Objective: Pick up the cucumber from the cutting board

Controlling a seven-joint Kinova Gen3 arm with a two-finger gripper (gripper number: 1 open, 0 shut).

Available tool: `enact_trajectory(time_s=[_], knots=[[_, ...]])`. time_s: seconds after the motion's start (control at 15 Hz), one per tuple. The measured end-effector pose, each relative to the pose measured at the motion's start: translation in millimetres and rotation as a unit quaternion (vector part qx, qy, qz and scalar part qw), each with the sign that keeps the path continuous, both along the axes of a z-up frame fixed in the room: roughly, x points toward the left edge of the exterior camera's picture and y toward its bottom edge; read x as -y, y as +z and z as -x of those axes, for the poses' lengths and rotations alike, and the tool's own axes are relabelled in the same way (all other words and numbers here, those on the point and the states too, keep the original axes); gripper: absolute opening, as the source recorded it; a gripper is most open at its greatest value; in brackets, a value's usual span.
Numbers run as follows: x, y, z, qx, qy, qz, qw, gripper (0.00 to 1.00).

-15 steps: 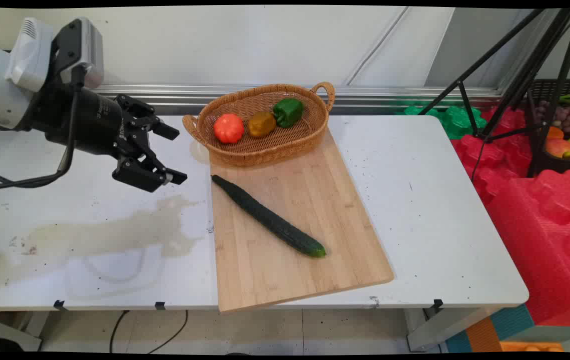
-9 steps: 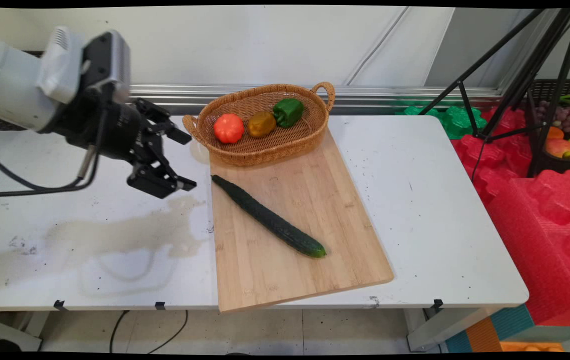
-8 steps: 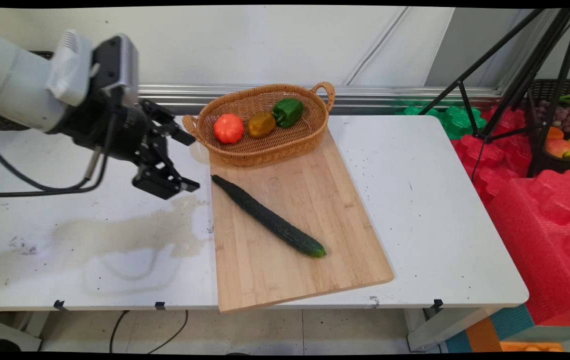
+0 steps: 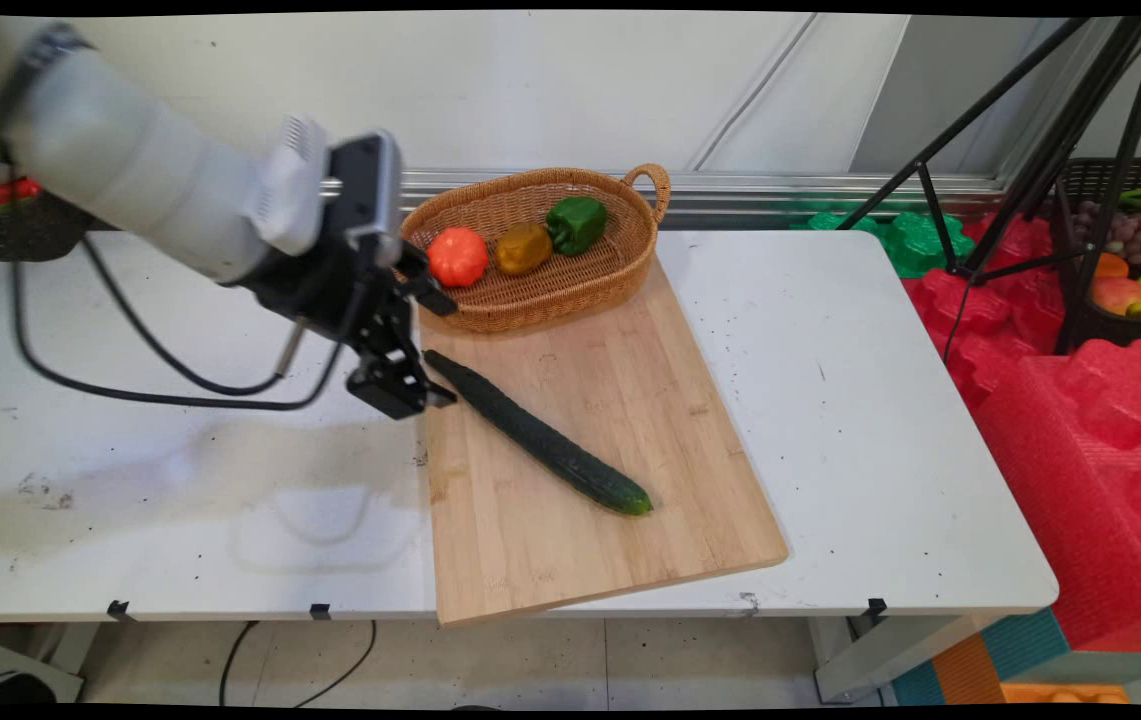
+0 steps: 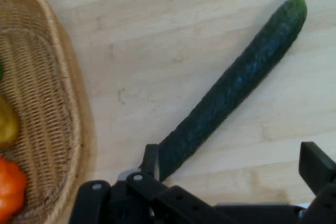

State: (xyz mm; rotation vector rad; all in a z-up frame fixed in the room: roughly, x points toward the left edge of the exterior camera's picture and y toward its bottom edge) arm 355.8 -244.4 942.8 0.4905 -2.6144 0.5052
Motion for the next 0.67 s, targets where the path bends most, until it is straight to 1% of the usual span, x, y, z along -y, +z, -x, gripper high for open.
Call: enact_trajectory(time_s=[0.33,0.67], knots=[[28,-26,25,0.032,-0.035,-0.019,0.9987,1.00],[60,-64,50,0.069,-0.080,-0.047,0.9933,1.00]])
